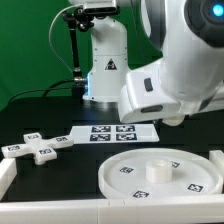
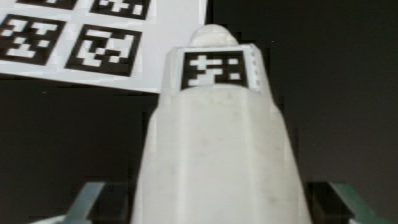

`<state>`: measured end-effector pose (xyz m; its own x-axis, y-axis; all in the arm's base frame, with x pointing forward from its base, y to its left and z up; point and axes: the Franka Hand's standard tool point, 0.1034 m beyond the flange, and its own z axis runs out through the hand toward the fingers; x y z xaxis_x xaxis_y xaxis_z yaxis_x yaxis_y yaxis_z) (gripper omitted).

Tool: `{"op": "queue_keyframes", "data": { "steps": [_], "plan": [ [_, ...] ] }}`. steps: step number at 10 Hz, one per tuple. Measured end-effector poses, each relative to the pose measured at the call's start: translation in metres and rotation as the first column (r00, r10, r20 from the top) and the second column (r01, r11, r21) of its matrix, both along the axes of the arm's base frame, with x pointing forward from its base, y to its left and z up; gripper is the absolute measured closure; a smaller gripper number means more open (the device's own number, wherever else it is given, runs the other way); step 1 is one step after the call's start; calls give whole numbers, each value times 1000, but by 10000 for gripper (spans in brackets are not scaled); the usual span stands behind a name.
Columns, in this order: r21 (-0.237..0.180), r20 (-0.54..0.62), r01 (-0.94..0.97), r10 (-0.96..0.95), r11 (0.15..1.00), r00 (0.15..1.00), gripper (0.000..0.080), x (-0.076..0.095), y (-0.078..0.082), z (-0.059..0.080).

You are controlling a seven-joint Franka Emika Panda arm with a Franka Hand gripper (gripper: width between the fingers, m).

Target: Assemble round table

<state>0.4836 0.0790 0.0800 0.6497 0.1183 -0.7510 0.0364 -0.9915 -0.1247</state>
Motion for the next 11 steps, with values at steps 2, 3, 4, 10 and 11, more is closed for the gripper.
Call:
{"op": "queue_keyframes", "data": {
  "steps": [2,3,4,10,11],
  "plan": [
    [8,-2,19,-19,1000,1000,390,-1,-2,-5],
    [40,2,34,-34,999,999,390,1,-6,-6],
    [124,5,84,-85,989,996,390,5,-18,-6],
    [241,1,206,-212,949,977,390,26,-49,22],
    [258,61,161,-182,953,981,390,30,-50,15]
  ]
}}
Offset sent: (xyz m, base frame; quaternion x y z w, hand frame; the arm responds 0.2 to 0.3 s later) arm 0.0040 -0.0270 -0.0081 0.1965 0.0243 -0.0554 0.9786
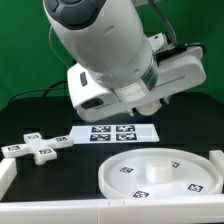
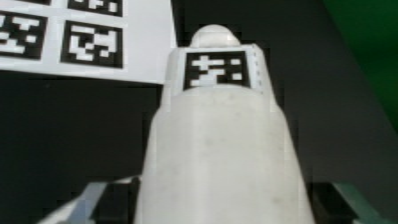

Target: Assemble round table

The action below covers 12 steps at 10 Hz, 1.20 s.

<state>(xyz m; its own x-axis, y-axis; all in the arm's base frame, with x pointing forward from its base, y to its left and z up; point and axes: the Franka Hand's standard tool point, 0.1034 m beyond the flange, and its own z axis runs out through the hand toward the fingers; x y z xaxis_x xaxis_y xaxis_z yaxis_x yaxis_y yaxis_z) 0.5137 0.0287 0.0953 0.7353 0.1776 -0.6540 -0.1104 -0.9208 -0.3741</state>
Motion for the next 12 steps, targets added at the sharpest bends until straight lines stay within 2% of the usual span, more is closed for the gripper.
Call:
{"op": "queue_keyframes", "data": {
  "steps": [1,2,3,4,7,10,12],
  "plan": [
    [11,62,-10,9,1000,998,390,9,-6,9],
    [5,132,-11,10,1000,991,390,22,-10,26],
    [3,169,-10,9,1000,986,390,29,-9,33],
    [-19,245,19,-14,1000,970,390,35,-12,28],
    [-73,434,94,-53,993,899,389,41,-22,27],
    [-157,671,42,75,987,737,389,57,-14,27],
    [-169,739,92,64,981,671,389,58,-21,23]
  ]
}}
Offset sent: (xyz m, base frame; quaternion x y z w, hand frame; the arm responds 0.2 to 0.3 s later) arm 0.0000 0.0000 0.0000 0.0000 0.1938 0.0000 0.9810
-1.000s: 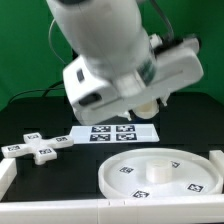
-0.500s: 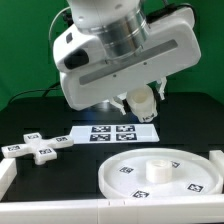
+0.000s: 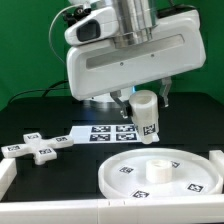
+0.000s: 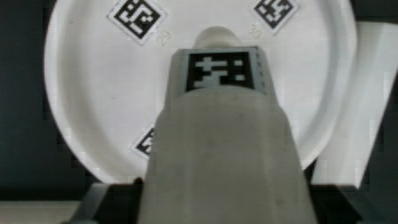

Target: Assemble round table

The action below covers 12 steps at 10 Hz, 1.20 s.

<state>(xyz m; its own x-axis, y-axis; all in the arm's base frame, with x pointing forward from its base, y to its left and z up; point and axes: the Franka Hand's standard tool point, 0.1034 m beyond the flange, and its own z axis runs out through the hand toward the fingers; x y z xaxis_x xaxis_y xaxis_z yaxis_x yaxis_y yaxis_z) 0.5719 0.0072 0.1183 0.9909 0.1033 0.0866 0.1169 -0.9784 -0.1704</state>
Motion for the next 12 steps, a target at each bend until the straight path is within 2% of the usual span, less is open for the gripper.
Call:
{"op": "queue_keyframes", "data": {
  "steps": [2,4,7,9,10,12],
  "plan": [
    [-42,106,-6,11,999,994,389,5,-7,-3],
    [-88,139,-108,119,990,983,389,11,6,-2],
    [-89,139,-104,115,991,984,389,10,6,-4],
    [-125,191,-142,164,982,968,389,15,38,-7],
    [-126,185,-166,188,978,965,389,15,42,-10],
    [-131,198,-158,182,979,963,389,16,39,-10]
  ]
}}
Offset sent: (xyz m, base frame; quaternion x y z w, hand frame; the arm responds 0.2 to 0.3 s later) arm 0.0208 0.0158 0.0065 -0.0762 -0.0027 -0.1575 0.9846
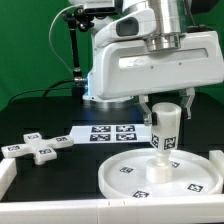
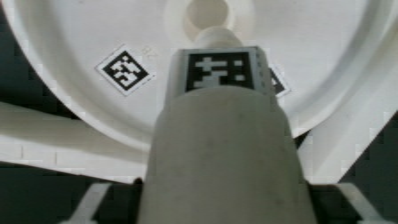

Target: Assemble round table

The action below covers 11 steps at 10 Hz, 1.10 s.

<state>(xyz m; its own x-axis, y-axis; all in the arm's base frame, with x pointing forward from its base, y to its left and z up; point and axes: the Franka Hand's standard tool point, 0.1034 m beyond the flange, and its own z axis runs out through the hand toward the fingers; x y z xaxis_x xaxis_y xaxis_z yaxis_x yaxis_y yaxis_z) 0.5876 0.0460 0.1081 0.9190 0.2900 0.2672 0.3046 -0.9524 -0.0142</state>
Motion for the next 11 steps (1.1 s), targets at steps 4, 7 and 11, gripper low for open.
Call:
{"op": "queue_keyframes", "data": {
  "steps": [4,7,11],
  "plan": [
    [-17,90,13,-11,1000,996,389,0,-11,-1],
    [-17,86,11,-10,1000,996,389,-9,-10,2],
    [-17,81,11,-10,1000,997,389,-11,-10,0]
  ]
}}
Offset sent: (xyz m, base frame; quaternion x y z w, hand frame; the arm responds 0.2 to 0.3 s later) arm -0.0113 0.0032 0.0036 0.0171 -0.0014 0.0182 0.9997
